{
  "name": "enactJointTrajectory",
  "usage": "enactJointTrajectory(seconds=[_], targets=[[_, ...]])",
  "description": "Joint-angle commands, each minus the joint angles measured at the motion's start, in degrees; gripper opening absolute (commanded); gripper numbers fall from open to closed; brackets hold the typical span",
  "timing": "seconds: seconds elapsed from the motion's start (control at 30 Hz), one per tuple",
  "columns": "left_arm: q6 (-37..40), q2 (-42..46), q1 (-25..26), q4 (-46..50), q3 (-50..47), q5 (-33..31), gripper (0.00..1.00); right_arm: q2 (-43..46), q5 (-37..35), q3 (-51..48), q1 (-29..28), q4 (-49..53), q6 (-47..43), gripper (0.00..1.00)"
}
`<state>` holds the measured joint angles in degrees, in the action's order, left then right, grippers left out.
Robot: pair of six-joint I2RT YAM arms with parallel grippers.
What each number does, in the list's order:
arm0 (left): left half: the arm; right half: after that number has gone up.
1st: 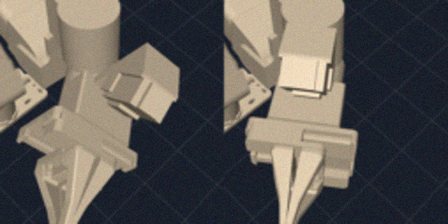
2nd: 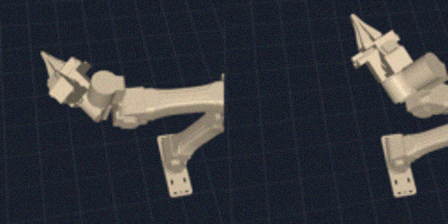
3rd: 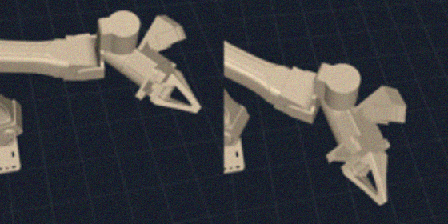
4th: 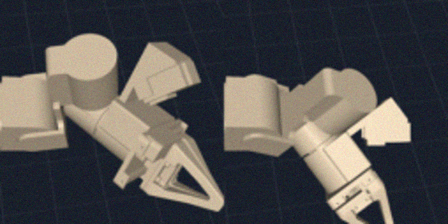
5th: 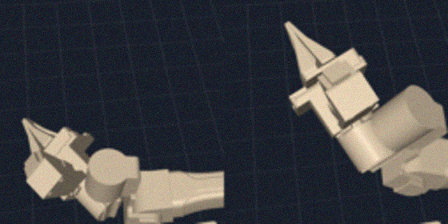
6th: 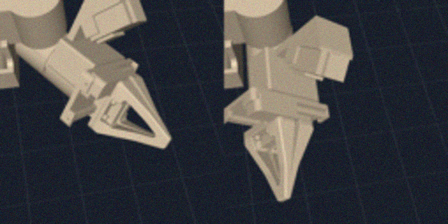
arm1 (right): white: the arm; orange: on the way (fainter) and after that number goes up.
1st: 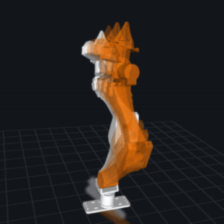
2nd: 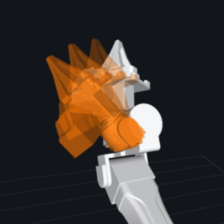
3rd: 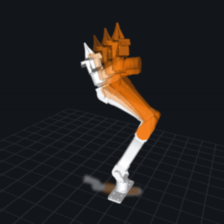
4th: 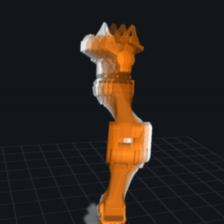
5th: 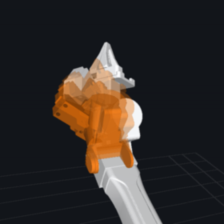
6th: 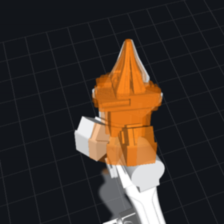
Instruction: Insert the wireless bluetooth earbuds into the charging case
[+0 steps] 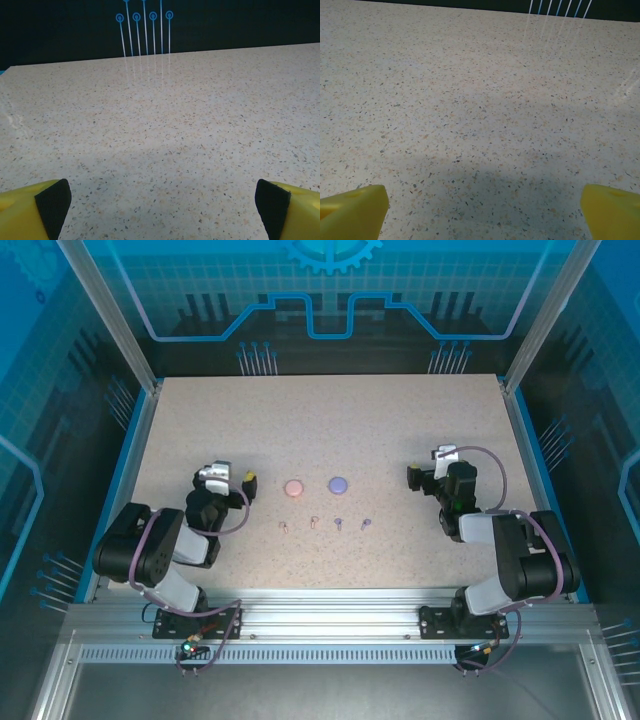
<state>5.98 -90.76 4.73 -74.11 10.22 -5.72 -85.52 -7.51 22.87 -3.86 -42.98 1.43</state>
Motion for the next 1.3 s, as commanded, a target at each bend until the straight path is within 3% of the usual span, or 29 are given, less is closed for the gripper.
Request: enactJointTrajectory(seconds=[0.0,0.13,0.27,0.37,0.47,0.53,0.6,0.8,1.03,1.13,1.27], targets=[[-0.19,1.69,-0.13,3.43,1.96,1.27,0.99,-0.53,-1.29,0.88,-0.05,-1.86,-0.29,1.0],[-3.34,1.51,-0.12,-4.26,-1.53,-7.21,0.99,7.1,-9.66,4.27,-1.32,9.36,1.62,1.0],[-4.66,6.27,0.25,-0.74,-1.85,-12.75,0.99,15.11,-10.94,12.57,0.34,29.22,10.29,1.0],[-4.36,13.48,1.03,7.91,-0.48,-14.45,0.99,16.77,-5.45,19.96,3.43,43.31,20.22,1.0],[-5.01,21.55,1.4,18.93,2.32,-14.9,0.99,16.4,4.23,23.57,4.56,47.82,20.82,1.0],[-6.48,25.82,1.42,22.65,3.93,-13.61,0.99,16.44,7.63,24.29,3.96,48.89,20.18,1.0],[-9.04,30.22,1.37,32.32,7.35,-12.1,0.99,16.37,9.09,25.05,3.04,50.82,19.79,1.0],[-15.45,37.53,3.36,49.04,13.58,-7.6,0.99,12.82,11.16,30.84,-3.03,62.71,20.62,0.97],[-19.07,35.53,9.73,68.42,23.56,-2.09,0.99,4.14,10.35,39.43,-14.73,73.92,27.85,0.9],[-19.29,33.03,13.14,72.05,26.43,-1.48,0.99,-1.25,7.6,43.91,-20.63,77.41,31.15,0.89],[-25.39,31.14,15.13,70.5,26.38,1.63,0.99,-9.34,4.7,49.94,-26.04,81.11,34.74,0.89]])
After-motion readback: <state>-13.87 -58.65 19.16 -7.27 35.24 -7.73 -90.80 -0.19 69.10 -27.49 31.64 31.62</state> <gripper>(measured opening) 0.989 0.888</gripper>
